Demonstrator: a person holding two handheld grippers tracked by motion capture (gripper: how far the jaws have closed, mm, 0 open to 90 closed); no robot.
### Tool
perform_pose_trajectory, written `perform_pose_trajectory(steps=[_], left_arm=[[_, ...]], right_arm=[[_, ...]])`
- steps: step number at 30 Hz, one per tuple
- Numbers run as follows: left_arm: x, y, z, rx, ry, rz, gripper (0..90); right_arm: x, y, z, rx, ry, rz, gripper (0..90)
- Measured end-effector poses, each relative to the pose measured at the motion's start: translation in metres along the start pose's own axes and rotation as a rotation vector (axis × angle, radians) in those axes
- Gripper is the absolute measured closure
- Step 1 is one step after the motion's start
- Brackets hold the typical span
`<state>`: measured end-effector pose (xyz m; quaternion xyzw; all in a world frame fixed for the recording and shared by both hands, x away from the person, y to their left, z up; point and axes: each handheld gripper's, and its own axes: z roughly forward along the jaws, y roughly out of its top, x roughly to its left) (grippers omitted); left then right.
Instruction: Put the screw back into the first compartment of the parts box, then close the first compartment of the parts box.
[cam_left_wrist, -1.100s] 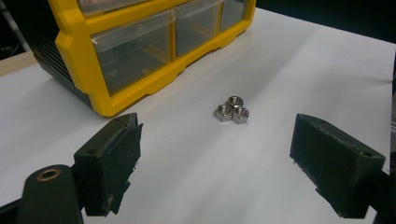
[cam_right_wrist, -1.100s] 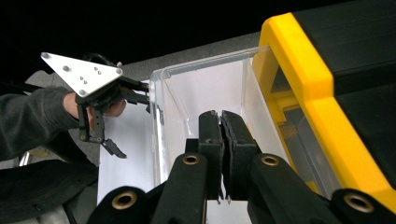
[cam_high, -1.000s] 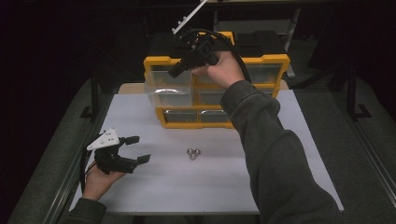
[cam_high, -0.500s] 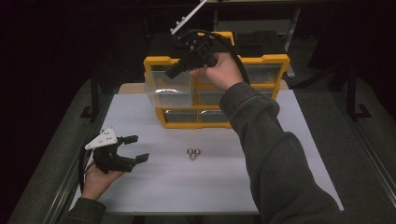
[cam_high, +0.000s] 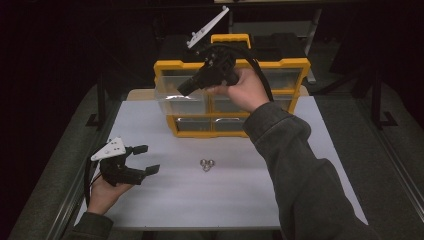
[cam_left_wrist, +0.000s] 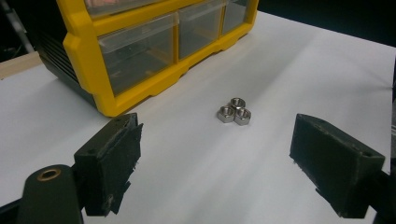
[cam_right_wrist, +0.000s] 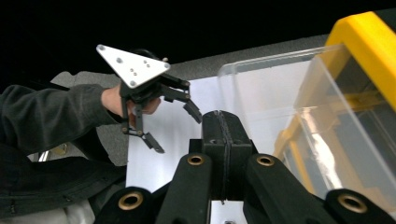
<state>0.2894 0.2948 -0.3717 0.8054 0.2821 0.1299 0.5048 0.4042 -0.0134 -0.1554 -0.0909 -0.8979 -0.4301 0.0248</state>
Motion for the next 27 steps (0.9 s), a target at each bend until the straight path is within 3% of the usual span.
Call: perform_pose_trajectory(steps=[4, 5, 11, 17, 27], left_arm=[[0.001, 0.0, 0.0, 0.005, 0.0, 0.015, 16.1], [0.001, 0.0, 0.0, 0.004, 0.0, 0.015, 16.1], [0.001, 0.0, 0.0, 0.003, 0.001, 0.01, 16.1], [0.0, 0.0, 0.0, -0.003, -0.001, 0.007, 16.1], [0.001, 0.001, -0.002, -0.006, 0.005, 0.009, 16.3]], right_arm=[[0.006, -0.01, 0.004, -0.006, 0.019, -0.01, 88.7], [0.008, -0.013, 0.008, 0.014, 0.017, -0.005, 88.7], [0.009, -0.025, 0.017, 0.02, 0.01, -0.005, 88.7], [0.004, -0.026, 0.018, 0.02, -0.028, 0.005, 88.8], [0.005, -0.023, 0.024, 0.041, -0.049, -0.003, 88.9]])
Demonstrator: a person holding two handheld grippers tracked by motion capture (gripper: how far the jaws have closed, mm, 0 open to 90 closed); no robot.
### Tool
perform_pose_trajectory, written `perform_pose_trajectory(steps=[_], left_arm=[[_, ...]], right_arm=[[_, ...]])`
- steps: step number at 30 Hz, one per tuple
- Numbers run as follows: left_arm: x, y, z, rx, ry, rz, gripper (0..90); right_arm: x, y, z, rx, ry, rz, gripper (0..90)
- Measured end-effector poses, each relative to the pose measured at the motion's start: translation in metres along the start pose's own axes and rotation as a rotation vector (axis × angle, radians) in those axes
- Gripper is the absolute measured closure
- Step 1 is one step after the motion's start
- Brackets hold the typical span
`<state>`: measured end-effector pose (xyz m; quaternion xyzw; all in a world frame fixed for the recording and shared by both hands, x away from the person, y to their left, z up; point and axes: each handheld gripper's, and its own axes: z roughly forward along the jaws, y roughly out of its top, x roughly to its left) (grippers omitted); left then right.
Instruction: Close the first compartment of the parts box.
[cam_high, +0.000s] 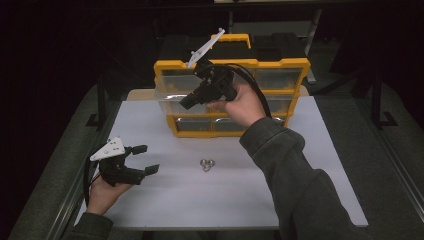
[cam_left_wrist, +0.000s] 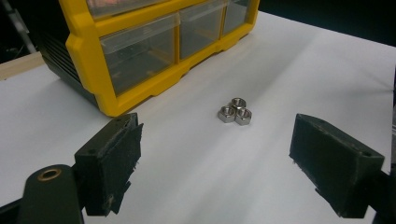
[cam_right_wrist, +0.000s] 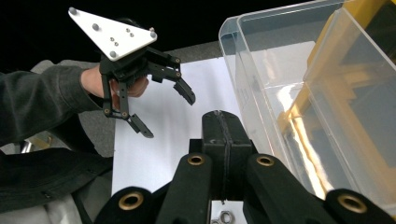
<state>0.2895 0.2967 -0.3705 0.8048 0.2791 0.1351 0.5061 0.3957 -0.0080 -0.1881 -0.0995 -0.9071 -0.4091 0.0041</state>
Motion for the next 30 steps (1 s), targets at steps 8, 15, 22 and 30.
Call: perform_pose_trajectory(steps=[8, 15, 22, 30], left_arm=[[0.001, 0.0, 0.0, -0.003, 0.003, -0.013, 16.3], [0.001, 0.0, 0.001, 0.002, 0.002, -0.009, 16.4], [0.001, 0.001, 0.0, 0.004, 0.003, -0.008, 16.5], [0.003, 0.0, 0.002, 0.018, -0.001, 0.005, 16.5]], right_arm=[[-0.006, 0.004, 0.0, 0.004, -0.035, -0.005, 88.9], [-0.014, 0.004, 0.001, -0.006, -0.046, -0.005, 88.9], [-0.025, 0.005, 0.002, -0.008, -0.075, 0.009, 89.0], [-0.033, 0.009, 0.002, -0.005, -0.093, 0.032, 89.0]])
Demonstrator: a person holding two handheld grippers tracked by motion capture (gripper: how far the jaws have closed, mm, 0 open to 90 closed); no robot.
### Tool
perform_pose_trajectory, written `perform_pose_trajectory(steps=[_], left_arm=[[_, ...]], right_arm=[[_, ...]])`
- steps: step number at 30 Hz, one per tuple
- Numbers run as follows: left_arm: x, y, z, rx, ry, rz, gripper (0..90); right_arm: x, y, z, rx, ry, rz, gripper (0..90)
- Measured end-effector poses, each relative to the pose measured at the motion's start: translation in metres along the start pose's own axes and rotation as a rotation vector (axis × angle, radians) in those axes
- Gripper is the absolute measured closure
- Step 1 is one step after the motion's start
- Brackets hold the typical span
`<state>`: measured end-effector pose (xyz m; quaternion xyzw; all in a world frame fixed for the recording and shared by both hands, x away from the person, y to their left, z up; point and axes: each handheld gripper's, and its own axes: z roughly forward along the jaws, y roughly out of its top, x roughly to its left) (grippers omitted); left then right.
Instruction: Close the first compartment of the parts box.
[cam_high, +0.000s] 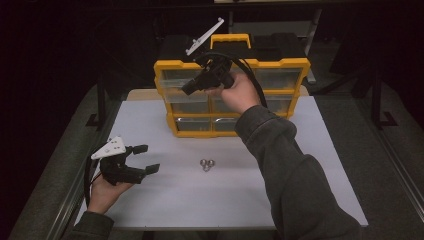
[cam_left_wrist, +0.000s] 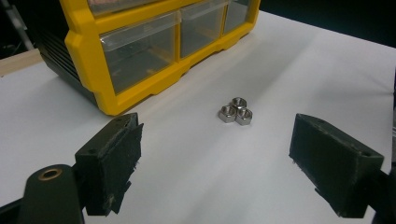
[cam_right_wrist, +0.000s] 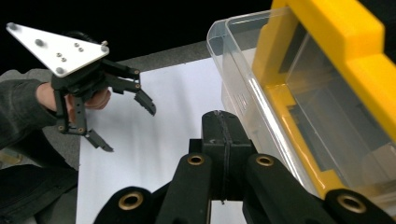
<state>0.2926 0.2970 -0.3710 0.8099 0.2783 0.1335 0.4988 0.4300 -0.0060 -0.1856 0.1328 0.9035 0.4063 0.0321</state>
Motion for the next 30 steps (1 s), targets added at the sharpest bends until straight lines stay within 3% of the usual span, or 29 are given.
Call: perform_pose_trajectory(steps=[20, 30], left_arm=[[-0.001, 0.001, 0.001, 0.011, -0.007, 0.01, 16.8], [-0.001, 0.001, 0.002, 0.013, -0.008, -0.001, 16.8]], right_arm=[[-0.016, 0.001, 0.004, -0.036, -0.051, 0.039, 89.0], [-0.022, 0.0, 0.005, -0.044, -0.098, 0.044, 89.0]])
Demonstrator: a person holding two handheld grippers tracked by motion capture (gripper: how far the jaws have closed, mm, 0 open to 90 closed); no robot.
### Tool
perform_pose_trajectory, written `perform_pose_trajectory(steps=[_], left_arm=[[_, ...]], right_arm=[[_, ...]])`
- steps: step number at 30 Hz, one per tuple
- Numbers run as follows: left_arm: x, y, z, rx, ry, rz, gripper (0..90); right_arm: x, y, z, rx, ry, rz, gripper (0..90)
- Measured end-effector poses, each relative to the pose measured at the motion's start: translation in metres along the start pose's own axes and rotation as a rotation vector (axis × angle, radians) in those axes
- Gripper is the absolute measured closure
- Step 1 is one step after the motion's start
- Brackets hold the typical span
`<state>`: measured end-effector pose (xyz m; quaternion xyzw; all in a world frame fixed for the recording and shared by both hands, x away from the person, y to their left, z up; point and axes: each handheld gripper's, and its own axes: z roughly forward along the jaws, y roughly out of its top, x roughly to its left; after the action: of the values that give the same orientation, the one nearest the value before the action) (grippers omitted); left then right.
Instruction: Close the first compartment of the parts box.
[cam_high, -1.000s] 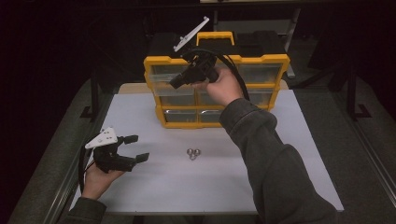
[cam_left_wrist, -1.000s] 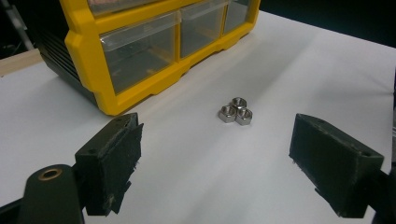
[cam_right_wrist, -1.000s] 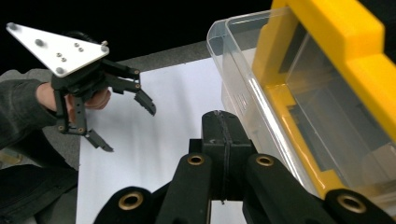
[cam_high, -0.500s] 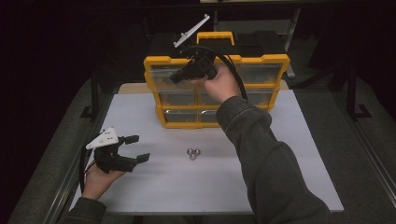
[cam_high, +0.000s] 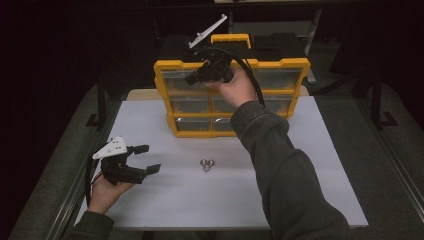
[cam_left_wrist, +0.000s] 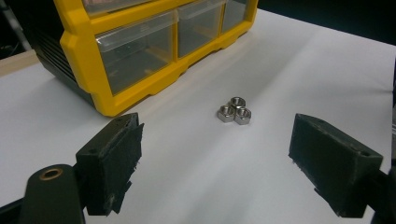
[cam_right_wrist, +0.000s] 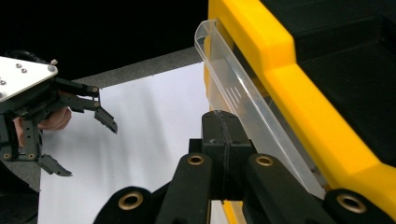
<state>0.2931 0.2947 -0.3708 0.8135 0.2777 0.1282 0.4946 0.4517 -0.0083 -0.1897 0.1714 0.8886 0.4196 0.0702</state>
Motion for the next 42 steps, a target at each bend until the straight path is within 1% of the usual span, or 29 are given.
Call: perform_pose_trajectory(steps=[1, 2, 3, 5, 9, 12, 15, 16, 18, 19, 20, 21, 22, 23, 24, 26, 27, 28, 29, 30, 31, 32, 33, 34, 35, 36, 39, 40, 42], left_arm=[[-0.001, 0.0, 0.001, -0.013, -0.004, -0.012, 16.8], [0.0, 0.0, 0.0, -0.005, -0.002, 0.0, 16.8], [-0.001, 0.0, 0.001, -0.019, -0.003, -0.008, 16.8], [-0.001, 0.0, 0.001, -0.024, -0.006, -0.006, 16.8], [-0.001, 0.001, 0.0, -0.024, -0.005, -0.004, 16.8], [-0.001, 0.001, 0.001, -0.027, -0.005, -0.007, 16.8], [-0.001, 0.001, 0.002, -0.027, -0.004, -0.008, 16.8], [-0.001, 0.001, 0.002, -0.025, -0.004, -0.011, 16.8], [-0.002, 0.001, 0.002, -0.033, -0.002, -0.027, 16.8], [-0.001, 0.001, 0.002, -0.035, -0.001, -0.024, 16.8], [-0.001, 0.001, 0.002, -0.035, -0.002, -0.023, 16.8], [-0.001, 0.001, 0.002, -0.044, -0.007, -0.036, 16.8], [-0.001, 0.001, 0.002, -0.045, -0.007, -0.034, 16.8], [-0.001, 0.001, 0.003, -0.046, -0.006, -0.036, 17.0], [-0.001, 0.001, 0.003, -0.041, -0.006, -0.033, 17.0], [-0.001, 0.001, 0.003, -0.042, -0.008, -0.037, 17.0], [-0.001, 0.002, 0.003, -0.045, -0.008, -0.038, 17.0], [-0.001, 0.002, 0.003, -0.047, -0.008, -0.034, 17.0], [-0.001, 0.002, 0.003, -0.047, -0.008, -0.034, 17.0], [-0.001, 0.003, 0.003, -0.044, -0.01, -0.03, 17.0], [0.0, 0.003, 0.003, -0.038, -0.01, -0.022, 17.3], [0.0, 0.003, 0.003, -0.035, -0.008, -0.018, 17.4], [0.0, 0.002, 0.003, -0.034, -0.009, -0.025, 17.4], [0.0, 0.002, 0.003, -0.034, -0.009, -0.025, 17.4], [0.0, 0.002, 0.003, -0.023, -0.008, -0.036, 17.4], [0.0, 0.002, 0.003, -0.023, -0.009, -0.028, 17.4], [-0.001, 0.002, 0.003, -0.025, -0.01, -0.031, 17.4], [-0.002, 0.002, 0.003, -0.024, -0.011, -0.031, 17.4], [-0.002, 0.003, 0.003, -0.026, -0.011, -0.02, 17.4]], right_arm=[[0.0, 0.0, 0.0, 0.002, -0.004, 0.006, 89.0], [0.001, 0.0, -0.001, 0.001, -0.006, 0.036, 89.0], [0.001, 0.0, -0.001, 0.001, -0.012, 0.035, 89.0], [-0.001, -0.001, -0.002, -0.009, -0.016, 0.032, 89.0], [-0.004, -0.002, -0.003, -0.012, -0.032, 0.03, 89.0], [-0.002, -0.002, -0.003, -0.01, -0.05, 0.028, 89.0], [-0.001, -0.001, -0.002, -0.008, -0.068, 0.016, 89.0], [-0.002, -0.001, -0.002, -0.01, -0.067, 0.014, 89.0], [-0.002, -0.003, -0.003, -0.016, -0.063, 0.004, 88.9], [-0.002, -0.003, -0.004, -0.015, -0.06, 0.005, 88.9], [-0.003, -0.006, -0.005, -0.025, -0.049, 0.007, 88.8], [-0.003, -0.007, -0.007, -0.033, -0.04, 0.012, 88.2], [-0.005, -0.011, -0.01, -0.043, -0.046, -0.01, 85.2], [-0.005, -0.013, -0.012, -0.046, -0.032, 0.005, 83.4], [-0.006, -0.016, -0.014, -0.054, -0.013, 0.007, 81.8], [-0.005, -0.022, -0.017, -0.067, -0.01, 0.006, 80.0], [-0.005, -0.025, -0.019, -0.072, 0.003, 0.009, 78.4], [-0.006, -0.029, -0.021, -0.076, 0.015, 0.006, 76.9], [-0.006, -0.029, -0.021, -0.076, 0.015, 0.006, 76.9], [-0.006, -0.033, -0.022, -0.074, 0.011, -0.011, 76.0], [-0.006, -0.041, -0.025, -0.078, 0.024, -0.002, 72.7], [-0.006, -0.045, -0.027, -0.079, 0.027, -0.002, 71.6], [-0.006, -0.049, -0.029, -0.083, 0.034, -0.001, 70.5], [-0.006, -0.049, -0.029, -0.083, 0.034, -0.001, 70.5], [-0.006, -0.052, -0.03, -0.087, 0.036, -0.011, 69.2], [-0.004, -0.061, -0.036, -0.098, 0.04, -0.003, 65.8], [-0.003, -0.072, -0.042, -0.102, 0.038, -0.001, 62.6], [-0.001, -0.076, -0.044, -0.11, 0.046, 0.023, 60.7], [-0.001, -0.083, -0.047, -0.117, 0.059, 0.033, 57.9]])
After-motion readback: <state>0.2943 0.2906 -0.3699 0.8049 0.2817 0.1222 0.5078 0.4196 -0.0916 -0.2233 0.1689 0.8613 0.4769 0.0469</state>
